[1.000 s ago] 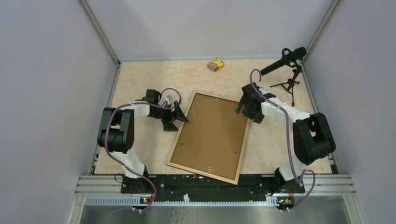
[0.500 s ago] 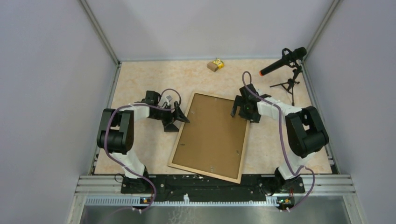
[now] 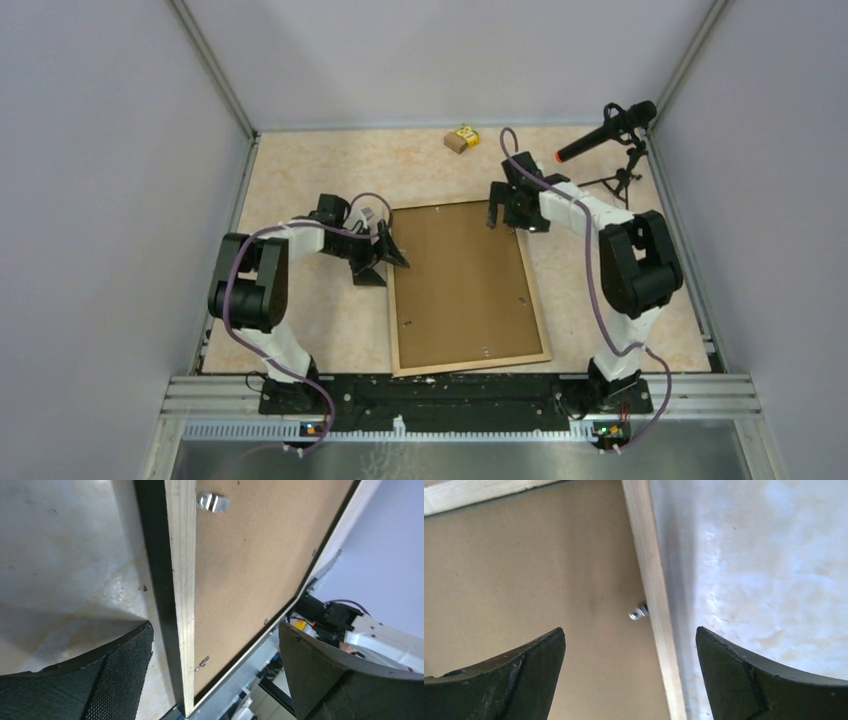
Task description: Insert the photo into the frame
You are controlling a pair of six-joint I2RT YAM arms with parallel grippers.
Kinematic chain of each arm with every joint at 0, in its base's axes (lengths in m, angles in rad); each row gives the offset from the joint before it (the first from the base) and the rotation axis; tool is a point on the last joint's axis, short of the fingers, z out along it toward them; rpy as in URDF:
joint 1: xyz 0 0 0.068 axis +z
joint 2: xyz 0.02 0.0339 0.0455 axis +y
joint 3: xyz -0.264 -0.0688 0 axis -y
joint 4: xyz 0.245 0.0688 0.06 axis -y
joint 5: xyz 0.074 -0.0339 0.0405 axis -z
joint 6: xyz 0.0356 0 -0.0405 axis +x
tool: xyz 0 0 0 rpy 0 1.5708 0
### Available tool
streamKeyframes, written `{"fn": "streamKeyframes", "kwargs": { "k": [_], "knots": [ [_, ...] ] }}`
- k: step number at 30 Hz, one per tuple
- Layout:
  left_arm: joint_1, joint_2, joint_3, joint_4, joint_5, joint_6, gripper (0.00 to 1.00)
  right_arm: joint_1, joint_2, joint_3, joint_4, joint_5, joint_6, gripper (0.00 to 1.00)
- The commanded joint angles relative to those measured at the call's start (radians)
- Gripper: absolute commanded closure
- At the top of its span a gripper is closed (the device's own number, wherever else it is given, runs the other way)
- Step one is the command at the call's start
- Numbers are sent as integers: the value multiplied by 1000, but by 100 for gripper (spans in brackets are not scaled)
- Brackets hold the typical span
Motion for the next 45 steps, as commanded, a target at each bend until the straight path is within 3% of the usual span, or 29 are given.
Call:
{"fn": "streamKeyframes", "kwargs": {
  "k": [1, 6, 12, 22, 26, 45],
  "knots": [
    [8, -3, 74, -73, -142, 74, 2, 12, -197, -94, -104, 89, -68, 1],
    [9, 13, 111, -82, -144, 72, 2, 39, -431, -355, -77, -68, -36, 1],
    [9, 35, 96, -59, -130, 79, 2, 145, -565, -525, -91, -73, 66, 10],
    [9, 41, 85, -32, -96, 67, 2, 179, -527, -553, -93, 9, 85, 31],
    [9, 42, 84, -31, -98, 69, 2, 179, -506, -552, -84, 8, 82, 47],
    [9, 53, 77, -17, -72, 63, 2, 179, -467, -567, -102, 48, 98, 58]
  ]
}}
